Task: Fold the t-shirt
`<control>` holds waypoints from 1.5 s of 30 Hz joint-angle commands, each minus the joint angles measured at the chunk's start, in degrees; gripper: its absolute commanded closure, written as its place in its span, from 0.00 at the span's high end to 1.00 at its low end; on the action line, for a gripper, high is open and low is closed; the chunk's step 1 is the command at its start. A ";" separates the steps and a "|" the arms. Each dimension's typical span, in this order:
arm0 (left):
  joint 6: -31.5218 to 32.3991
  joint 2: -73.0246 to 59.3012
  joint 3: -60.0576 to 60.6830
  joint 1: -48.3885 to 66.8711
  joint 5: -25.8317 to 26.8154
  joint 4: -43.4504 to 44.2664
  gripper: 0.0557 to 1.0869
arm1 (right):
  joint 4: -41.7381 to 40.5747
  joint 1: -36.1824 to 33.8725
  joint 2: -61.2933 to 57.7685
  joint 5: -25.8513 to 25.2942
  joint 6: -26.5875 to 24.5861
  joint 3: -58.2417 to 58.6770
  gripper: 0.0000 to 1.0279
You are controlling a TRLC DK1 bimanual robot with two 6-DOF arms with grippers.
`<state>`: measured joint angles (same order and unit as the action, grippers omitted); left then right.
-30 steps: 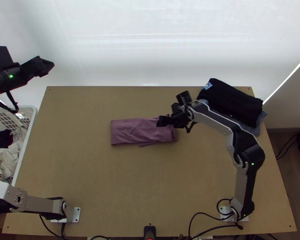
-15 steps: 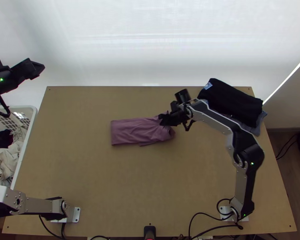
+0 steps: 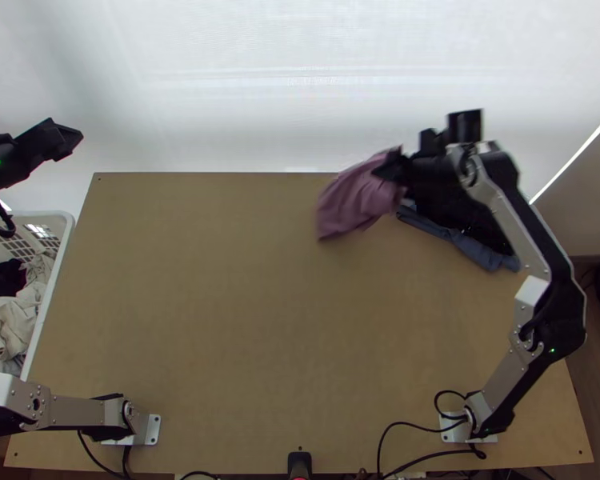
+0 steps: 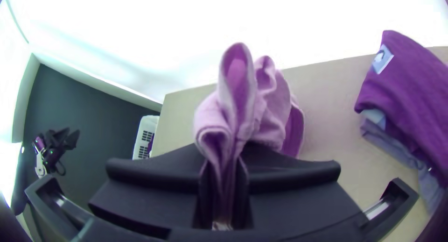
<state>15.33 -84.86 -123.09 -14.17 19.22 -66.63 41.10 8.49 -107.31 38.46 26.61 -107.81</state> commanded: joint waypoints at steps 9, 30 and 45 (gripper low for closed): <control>-0.92 1.19 0.74 -0.68 -0.06 -0.61 0.96 | 6.45 -9.46 -11.70 3.03 3.45 -24.11 0.03; -0.92 1.28 1.36 -1.12 0.02 -0.61 0.96 | -2.69 -19.04 -15.65 8.21 10.57 -24.82 0.03; -0.65 -0.22 1.27 -0.42 0.11 -0.08 0.96 | 16.11 -28.71 -17.23 6.10 -1.83 -22.36 0.03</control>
<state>15.31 -84.86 -122.08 -14.85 19.22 -66.74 55.83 -18.57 -123.92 44.99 27.97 -131.28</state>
